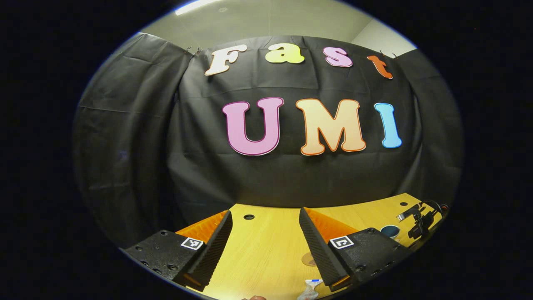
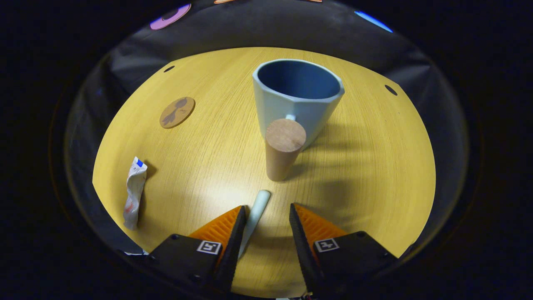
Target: Put the toothbrush and toothpaste on the desktop into the cup, then pick up the cup and place it on the coaster on the desktop.
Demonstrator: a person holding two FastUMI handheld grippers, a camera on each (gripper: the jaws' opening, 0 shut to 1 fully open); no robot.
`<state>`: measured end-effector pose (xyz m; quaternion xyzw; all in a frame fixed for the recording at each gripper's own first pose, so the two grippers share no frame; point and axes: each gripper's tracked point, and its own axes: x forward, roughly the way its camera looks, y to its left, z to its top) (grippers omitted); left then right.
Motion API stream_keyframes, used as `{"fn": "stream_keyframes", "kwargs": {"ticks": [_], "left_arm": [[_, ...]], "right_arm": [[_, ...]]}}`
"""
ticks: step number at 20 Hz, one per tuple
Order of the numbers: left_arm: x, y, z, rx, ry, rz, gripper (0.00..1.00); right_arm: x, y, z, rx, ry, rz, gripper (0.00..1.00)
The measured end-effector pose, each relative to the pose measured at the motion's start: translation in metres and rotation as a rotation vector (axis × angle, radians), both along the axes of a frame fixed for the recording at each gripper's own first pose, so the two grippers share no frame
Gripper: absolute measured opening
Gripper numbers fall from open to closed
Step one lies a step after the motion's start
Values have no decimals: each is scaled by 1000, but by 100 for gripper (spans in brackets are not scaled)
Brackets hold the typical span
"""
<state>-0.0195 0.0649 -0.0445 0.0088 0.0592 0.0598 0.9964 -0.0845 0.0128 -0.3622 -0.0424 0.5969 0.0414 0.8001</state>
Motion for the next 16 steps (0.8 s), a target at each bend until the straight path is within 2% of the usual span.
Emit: {"fn": "stream_keyframes", "kwargs": {"ticks": [1,3,5,6,7,14,15,16], "left_arm": [[-1,-3,1,-1,0,-8,94],[1,-10,0,2,-1,-23,94],[2,-14,-1,5,4,-37,94],[2,-17,-3,3,7,-43,94],[2,-20,-5,0,11,-51,94],[1,-41,-42,-37,115,-120,94],[0,-45,-51,-42,139,-135,94],[-2,-51,-62,-47,167,-149,94]], "right_arm": [[-1,-1,-1,4,2,-12,53],[-2,-2,2,12,4,-11,31],[-2,3,-3,30,17,-8,29],[1,3,1,41,3,2,15],[-3,2,0,44,19,2,8],[-1,3,1,63,8,14,7],[-1,2,0,63,5,15,5],[-1,2,0,64,6,15,7]]}}
